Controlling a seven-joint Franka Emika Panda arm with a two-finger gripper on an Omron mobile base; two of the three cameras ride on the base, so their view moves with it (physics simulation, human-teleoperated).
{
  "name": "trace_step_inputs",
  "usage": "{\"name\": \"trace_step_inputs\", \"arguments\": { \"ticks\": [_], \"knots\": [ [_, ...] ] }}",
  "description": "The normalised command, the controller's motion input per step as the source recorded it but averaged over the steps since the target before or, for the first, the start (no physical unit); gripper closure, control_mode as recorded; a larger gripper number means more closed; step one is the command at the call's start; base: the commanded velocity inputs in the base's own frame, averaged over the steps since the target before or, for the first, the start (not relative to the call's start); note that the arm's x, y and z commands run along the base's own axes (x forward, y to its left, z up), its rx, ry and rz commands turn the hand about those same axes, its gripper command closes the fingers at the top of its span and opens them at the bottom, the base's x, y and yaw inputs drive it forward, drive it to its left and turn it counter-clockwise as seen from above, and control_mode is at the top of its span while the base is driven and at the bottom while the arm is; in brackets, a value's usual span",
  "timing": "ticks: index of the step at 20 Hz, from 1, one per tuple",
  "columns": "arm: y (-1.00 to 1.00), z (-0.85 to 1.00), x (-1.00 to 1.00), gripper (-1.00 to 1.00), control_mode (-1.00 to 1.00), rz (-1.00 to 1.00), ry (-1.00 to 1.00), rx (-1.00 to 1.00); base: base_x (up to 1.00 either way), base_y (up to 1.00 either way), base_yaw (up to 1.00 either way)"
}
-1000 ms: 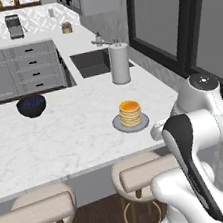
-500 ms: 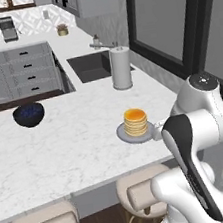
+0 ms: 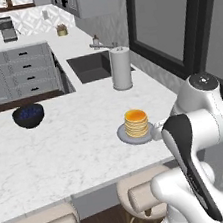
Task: Take the strawberry from the fridge and place it on top of the pancake, located on the dining counter.
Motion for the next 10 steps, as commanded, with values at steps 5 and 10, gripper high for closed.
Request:
{"name": "trace_step_inputs", "arguments": {
  "ticks": [5,10],
  "knots": [
    [0.0,0.22,0.58,1.0,-1.0,0.04,-0.01,0.0,0.37,0.04,0.02],
    [0.0,0.66,1.0,1.0,-1.0,0.09,0.0,0.0,0.0,0.0,0.0]
  ]
}}
